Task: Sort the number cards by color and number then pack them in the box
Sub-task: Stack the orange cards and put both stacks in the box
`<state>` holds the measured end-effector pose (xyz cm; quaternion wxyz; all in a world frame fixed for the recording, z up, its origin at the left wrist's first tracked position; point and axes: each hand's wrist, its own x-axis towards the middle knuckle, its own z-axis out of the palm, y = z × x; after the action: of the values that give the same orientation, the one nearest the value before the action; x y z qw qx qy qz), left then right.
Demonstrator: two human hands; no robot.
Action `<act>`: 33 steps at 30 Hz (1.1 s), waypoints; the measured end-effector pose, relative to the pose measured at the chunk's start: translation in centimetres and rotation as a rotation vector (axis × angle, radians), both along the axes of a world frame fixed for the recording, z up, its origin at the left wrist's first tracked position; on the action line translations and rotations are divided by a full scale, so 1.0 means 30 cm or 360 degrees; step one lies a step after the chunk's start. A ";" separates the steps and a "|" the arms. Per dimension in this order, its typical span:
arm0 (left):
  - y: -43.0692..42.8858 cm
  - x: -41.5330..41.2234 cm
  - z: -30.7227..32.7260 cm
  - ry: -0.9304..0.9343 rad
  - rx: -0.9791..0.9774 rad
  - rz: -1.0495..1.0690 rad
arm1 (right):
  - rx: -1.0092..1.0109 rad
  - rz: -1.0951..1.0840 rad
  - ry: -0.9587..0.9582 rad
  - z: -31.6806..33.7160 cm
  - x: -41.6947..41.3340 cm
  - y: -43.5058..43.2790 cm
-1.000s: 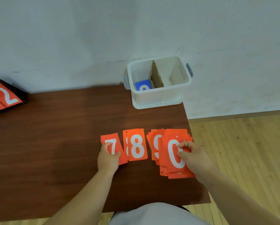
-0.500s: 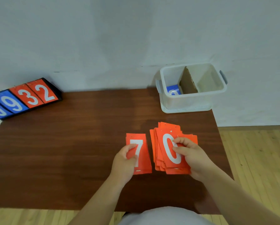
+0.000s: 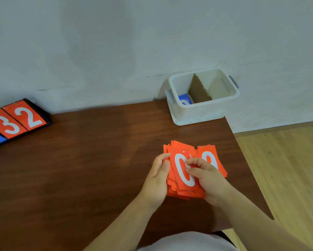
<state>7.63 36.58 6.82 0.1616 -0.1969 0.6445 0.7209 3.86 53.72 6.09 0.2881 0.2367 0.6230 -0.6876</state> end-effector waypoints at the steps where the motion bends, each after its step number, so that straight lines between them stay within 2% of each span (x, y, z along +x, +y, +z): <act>1: 0.011 -0.007 -0.007 -0.0012 -0.0033 -0.0055 | 0.0001 0.0018 0.0021 -0.005 0.005 0.015; 3: 0.037 -0.026 -0.024 -0.0037 -0.0080 -0.0144 | 0.0050 0.0032 0.0070 -0.015 0.005 0.055; 5: 0.066 -0.049 -0.057 -0.0070 -0.0155 -0.0186 | 0.0289 0.0060 0.0194 -0.048 -0.007 0.112; 7: 0.095 -0.086 -0.121 -0.0095 -0.0491 -0.0215 | 0.0595 0.0141 0.0346 -0.071 -0.026 0.185; 9: 0.123 -0.127 -0.199 -0.0187 -0.0838 -0.0204 | 0.0758 0.0157 0.0392 -0.086 -0.047 0.271; 13: 0.220 -0.209 -0.309 -0.0505 -0.1251 -0.0143 | 0.0889 0.0193 0.0401 -0.095 -0.099 0.464; 19: 0.414 -0.304 -0.370 -0.0891 -0.1680 -0.0082 | 0.0869 0.0258 0.0327 -0.142 -0.197 0.720; 25: 0.461 -0.296 -0.368 -0.0976 -0.1517 0.0146 | 0.0842 0.0308 0.0252 -0.151 -0.262 0.842; 29: 0.477 -0.259 -0.358 -0.0807 -0.1472 0.0159 | 0.0812 0.0354 0.0226 -0.138 -0.284 0.848; 33: 0.470 -0.225 -0.346 -0.0605 -0.1421 0.0322 | 0.0807 0.0364 0.0249 -0.123 -0.301 0.828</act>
<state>0.88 50.69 -3.55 0.1054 -0.4366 0.8271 0.3378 -5.17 78.57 2.40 0.2463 0.1756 0.8180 -0.4892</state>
